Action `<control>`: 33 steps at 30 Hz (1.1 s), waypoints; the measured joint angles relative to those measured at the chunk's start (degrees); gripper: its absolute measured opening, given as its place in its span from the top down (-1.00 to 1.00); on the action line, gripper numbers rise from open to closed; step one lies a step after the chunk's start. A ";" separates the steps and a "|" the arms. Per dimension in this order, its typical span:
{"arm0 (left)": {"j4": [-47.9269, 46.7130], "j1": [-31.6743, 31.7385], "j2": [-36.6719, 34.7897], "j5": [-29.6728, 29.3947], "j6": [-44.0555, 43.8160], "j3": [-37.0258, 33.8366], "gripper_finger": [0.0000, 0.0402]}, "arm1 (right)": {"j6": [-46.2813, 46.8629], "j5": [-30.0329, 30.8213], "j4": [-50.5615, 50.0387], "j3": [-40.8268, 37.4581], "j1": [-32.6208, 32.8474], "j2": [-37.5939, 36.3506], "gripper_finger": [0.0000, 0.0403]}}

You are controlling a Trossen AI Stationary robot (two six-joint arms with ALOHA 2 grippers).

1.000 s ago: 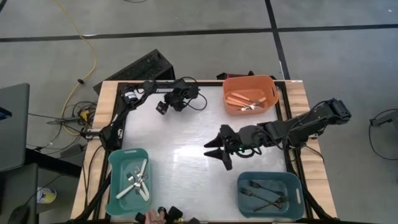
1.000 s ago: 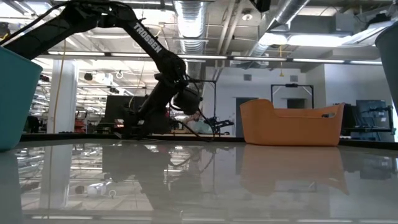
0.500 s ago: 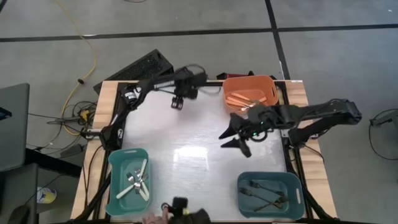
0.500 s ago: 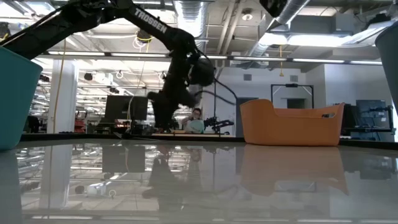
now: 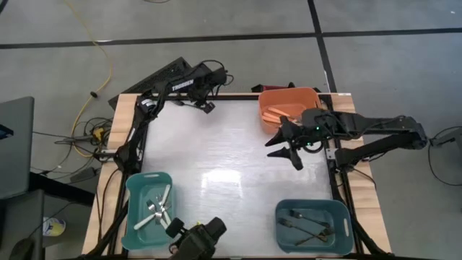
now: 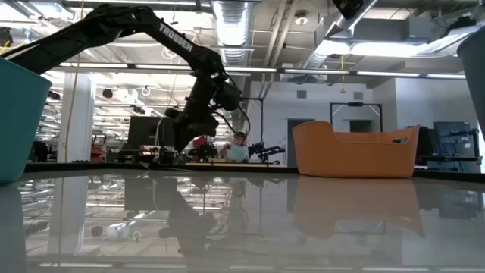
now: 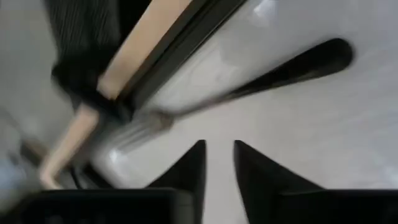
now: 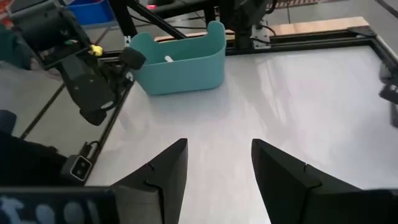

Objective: Sort silverware by color (type)
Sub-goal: Put the black fork into the blue bin

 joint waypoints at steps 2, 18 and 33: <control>-0.48 0.19 -0.04 -0.33 -5.74 0.36 0.84 | -0.46 -0.24 -0.65 -0.02 -0.77 -0.29 0.01; 3.82 -2.84 5.50 2.66 -6.98 0.69 1.00 | -6.92 -1.58 -4.84 -0.02 -1.84 -0.68 0.01; 5.72 -5.09 6.09 1.86 -0.64 7.01 1.00 | -5.60 -1.80 -10.77 -0.02 -1.89 -1.36 0.01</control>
